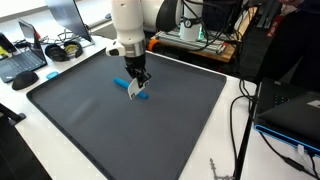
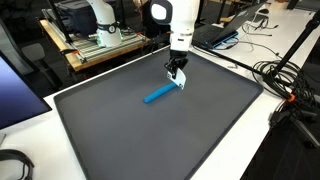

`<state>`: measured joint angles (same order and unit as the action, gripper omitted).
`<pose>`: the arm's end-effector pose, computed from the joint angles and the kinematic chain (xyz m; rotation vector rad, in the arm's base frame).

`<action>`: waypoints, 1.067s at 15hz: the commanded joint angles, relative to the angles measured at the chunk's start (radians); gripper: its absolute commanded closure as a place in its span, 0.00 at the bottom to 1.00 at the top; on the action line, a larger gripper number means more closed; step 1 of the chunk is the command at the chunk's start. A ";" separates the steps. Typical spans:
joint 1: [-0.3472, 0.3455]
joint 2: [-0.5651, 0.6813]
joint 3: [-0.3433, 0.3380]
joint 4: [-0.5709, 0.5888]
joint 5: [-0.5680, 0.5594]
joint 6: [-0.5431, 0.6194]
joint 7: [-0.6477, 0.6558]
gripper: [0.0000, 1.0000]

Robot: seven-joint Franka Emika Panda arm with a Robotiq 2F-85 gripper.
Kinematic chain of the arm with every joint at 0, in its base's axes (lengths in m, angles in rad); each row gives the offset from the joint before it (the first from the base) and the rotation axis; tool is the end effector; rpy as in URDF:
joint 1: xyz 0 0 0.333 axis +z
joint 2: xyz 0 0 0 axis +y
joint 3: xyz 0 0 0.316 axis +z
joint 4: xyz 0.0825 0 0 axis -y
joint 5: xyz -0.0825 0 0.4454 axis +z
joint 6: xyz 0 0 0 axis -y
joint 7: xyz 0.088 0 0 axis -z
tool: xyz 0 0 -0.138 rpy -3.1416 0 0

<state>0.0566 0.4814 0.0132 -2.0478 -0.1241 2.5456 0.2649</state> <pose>0.6317 0.0439 0.1214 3.0772 -0.1455 0.0419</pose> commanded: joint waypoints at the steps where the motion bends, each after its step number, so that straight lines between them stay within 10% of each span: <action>1: 0.018 0.027 -0.018 0.031 0.025 -0.008 -0.018 0.99; 16: 0.009 0.083 -0.010 0.050 0.047 -0.014 -0.025 0.99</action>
<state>0.0570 0.5219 0.0119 -2.0227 -0.1199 2.5436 0.2649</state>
